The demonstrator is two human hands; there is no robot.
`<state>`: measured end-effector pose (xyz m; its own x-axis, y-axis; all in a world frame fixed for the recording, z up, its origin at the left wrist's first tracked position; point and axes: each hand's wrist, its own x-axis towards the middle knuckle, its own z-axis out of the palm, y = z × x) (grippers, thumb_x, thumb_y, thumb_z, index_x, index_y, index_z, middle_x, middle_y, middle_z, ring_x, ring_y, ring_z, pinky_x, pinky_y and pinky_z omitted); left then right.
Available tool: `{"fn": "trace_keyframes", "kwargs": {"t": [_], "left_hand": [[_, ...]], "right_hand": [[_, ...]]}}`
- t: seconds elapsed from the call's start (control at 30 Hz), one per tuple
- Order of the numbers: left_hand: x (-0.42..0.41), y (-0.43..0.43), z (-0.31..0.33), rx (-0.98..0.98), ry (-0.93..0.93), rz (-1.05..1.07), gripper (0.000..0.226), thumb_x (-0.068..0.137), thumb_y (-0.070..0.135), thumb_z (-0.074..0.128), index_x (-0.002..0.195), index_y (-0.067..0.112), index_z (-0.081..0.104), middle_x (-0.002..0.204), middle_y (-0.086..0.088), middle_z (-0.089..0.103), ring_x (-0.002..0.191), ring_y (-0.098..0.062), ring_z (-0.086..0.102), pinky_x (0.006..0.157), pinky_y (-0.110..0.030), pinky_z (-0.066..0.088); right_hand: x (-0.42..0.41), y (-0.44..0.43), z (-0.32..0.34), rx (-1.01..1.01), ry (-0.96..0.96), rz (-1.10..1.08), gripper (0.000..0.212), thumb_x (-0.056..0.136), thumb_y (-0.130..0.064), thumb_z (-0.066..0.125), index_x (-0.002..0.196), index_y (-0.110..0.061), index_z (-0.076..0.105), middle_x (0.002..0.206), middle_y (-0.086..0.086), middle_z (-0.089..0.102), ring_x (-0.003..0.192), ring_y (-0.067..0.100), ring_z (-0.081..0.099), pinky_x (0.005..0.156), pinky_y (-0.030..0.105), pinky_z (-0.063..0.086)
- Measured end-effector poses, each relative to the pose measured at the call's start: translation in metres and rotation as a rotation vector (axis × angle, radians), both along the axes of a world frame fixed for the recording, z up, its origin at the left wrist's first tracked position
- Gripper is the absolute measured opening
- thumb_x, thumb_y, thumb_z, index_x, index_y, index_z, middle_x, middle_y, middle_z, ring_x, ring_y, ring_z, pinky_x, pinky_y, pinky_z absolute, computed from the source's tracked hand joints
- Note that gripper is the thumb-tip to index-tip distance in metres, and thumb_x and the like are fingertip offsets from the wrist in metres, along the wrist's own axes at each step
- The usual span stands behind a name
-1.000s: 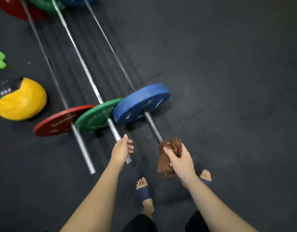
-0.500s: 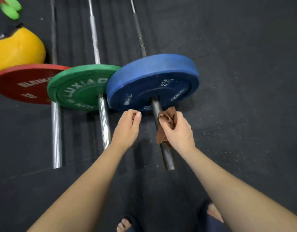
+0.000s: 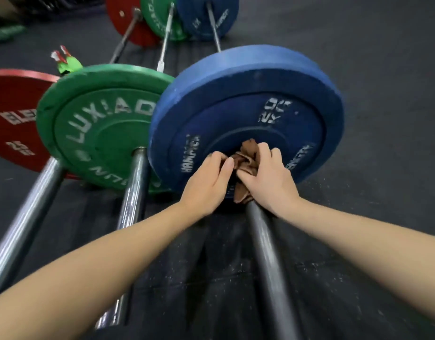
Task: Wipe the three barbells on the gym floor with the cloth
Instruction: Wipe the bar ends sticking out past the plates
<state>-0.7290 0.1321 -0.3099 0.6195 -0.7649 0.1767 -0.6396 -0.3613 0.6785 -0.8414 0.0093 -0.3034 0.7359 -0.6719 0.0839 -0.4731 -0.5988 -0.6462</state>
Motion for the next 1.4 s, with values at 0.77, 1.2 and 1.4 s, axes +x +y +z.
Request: {"fn": "trace_keyframes", "kwargs": {"t": [0.77, 1.2, 1.4], "left_hand": [[0.022, 0.009, 0.052, -0.038, -0.951, 0.222, 0.075, 0.096, 0.038, 0.055, 0.16, 0.007, 0.029, 0.165, -0.03, 0.014, 0.154, -0.048, 0.011, 0.124, -0.06, 0.01], [0.028, 0.006, 0.046, 0.083, -1.015, 0.236, 0.084, 0.1, 0.053, 0.045, 0.165, 0.015, 0.006, 0.167, -0.029, 0.001, 0.154, -0.049, 0.002, 0.122, -0.066, 0.008], [0.031, 0.007, 0.046, 0.058, -1.03, 0.23, 0.083, 0.099, 0.05, 0.048, 0.165, 0.017, 0.01, 0.168, -0.028, 0.001, 0.155, -0.047, 0.002, 0.123, -0.065, 0.007]], "right_hand": [[0.0, 0.013, 0.019, -0.259, 0.16, 0.116, 0.047, 0.089, -0.043, 0.068, 0.117, -0.011, 0.047, 0.13, 0.013, 0.03, 0.118, 0.034, 0.032, 0.098, 0.043, 0.039], [-0.022, 0.026, 0.014, -0.28, 0.022, 0.123, 0.041, 0.084, -0.041, 0.072, 0.102, -0.01, 0.051, 0.112, 0.006, 0.033, 0.103, 0.029, 0.04, 0.091, 0.038, 0.042], [-0.027, 0.033, 0.01, -0.234, 0.002, 0.075, 0.039, 0.082, -0.043, 0.074, 0.097, -0.015, 0.05, 0.109, 0.004, 0.031, 0.103, 0.026, 0.038, 0.091, 0.034, 0.042]]}}
